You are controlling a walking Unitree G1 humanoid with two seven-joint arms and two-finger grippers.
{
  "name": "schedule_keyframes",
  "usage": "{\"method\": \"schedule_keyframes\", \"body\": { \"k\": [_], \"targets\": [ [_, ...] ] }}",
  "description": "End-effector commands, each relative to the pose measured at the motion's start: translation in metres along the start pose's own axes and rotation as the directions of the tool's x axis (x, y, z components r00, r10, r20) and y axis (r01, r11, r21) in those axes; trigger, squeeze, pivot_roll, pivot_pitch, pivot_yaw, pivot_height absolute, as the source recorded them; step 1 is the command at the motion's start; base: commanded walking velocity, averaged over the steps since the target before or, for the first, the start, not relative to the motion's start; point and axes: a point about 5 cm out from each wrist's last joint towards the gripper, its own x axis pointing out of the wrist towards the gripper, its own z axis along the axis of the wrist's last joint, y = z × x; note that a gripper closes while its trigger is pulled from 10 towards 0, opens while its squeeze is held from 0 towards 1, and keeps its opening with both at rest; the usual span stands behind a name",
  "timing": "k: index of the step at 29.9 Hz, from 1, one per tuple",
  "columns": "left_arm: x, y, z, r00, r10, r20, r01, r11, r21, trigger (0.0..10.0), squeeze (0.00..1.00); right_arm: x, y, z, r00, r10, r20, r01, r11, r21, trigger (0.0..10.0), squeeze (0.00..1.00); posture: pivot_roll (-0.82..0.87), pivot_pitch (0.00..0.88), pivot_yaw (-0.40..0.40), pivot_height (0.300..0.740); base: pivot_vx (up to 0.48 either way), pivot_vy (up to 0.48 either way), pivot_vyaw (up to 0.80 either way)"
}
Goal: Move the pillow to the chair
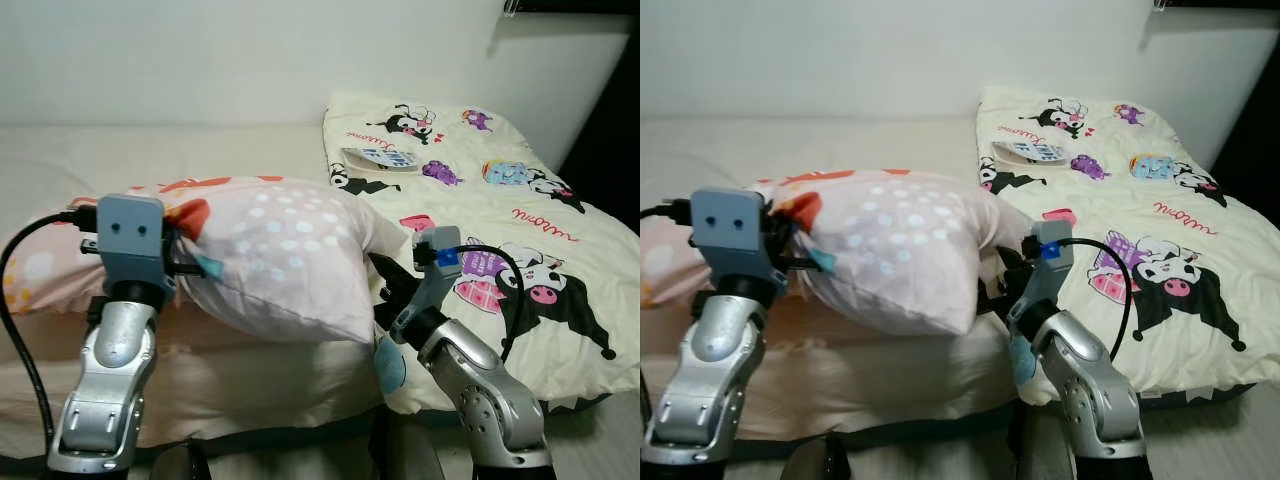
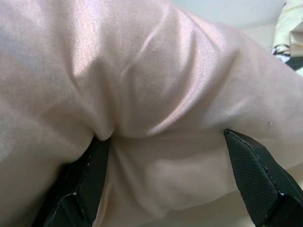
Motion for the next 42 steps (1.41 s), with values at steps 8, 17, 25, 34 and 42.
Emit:
{"method": "schedule_keyframes", "body": {
  "k": [8,17,25,34,42],
  "targets": [
    [0.013,-0.017,0.034,0.988,-0.012,0.153,0.016,1.0,-0.025,10.0,0.0,0.012,0.005,0.006,0.996,0.081,0.037,-0.08,0.996,-0.029,10.0,0.0,0.08,0.0,-0.062,0.484,0.0,0.0,0.0],
    [0.025,-0.025,0.06,0.964,-0.038,0.262,0.043,0.999,-0.015,10.0,0.0,0.016,0.002,0.008,0.994,0.094,0.048,-0.092,0.995,-0.044,10.0,0.0,0.07,0.0,-0.064,0.518,0.0,0.0,0.0],
    [0.019,-0.033,0.049,0.974,-0.074,0.213,0.072,0.997,0.018,10.0,0.0,0.017,-0.002,0.006,0.995,0.089,0.052,-0.086,0.995,-0.053,10.0,0.0,0.08,0.0,-0.062,0.543,0.0,0.0,0.0],
    [0.0,-0.038,0.022,0.991,-0.09,0.101,0.091,0.996,-0.008,10.0,0.0,0.018,-0.004,0.007,0.994,0.087,0.058,-0.084,0.995,-0.06,10.0,0.0,0.08,0.0,-0.07,0.567,0.0,0.0,0.0],
    [-0.003,-0.035,0.021,0.994,-0.059,0.096,0.061,0.998,-0.018,10.0,0.0,0.019,-0.003,0.011,0.992,0.105,0.076,-0.1,0.993,-0.07,10.0,0.0,0.08,0.0,-0.076,0.597,0.0,0.0,0.0]
  ]
}}
